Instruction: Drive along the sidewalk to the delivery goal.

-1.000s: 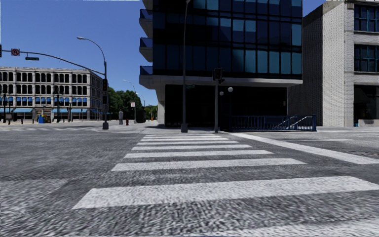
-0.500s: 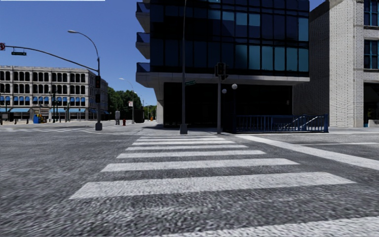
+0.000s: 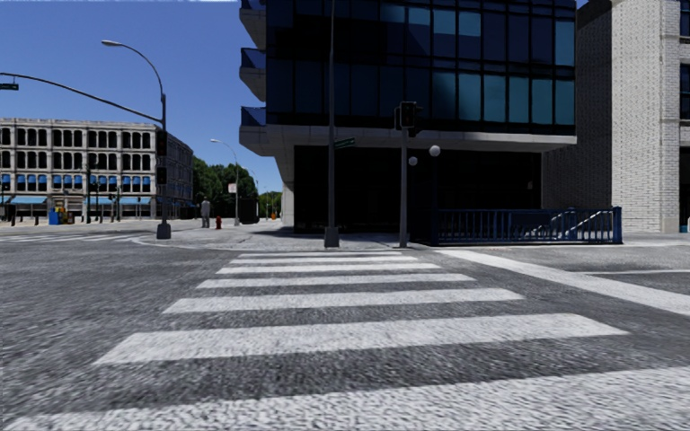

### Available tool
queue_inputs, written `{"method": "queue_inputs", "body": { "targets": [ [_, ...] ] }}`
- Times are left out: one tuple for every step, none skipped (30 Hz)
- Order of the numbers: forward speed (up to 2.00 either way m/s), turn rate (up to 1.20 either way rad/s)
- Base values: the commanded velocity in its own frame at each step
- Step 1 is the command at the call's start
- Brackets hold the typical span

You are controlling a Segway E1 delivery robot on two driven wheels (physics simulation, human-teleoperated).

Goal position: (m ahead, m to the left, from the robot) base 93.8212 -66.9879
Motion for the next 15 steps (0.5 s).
{"method": "queue_inputs", "body": {
  "targets": [
    [2.0, 0.04],
    [2.0, 0.04],
    [2.0, 0.07],
    [2.0, 0.06],
    [2.0, 0.0],
    [2.0, 0.0],
    [2.0, 0.0],
    [2.0, 0.0],
    [2.0, 0.0],
    [2.0, 0.0],
    [2.0, 0.0],
    [2.0, 0.0],
    [2.0, 0.0],
    [2.0, 0.0],
    [2.0, 0.0]
  ]
}}
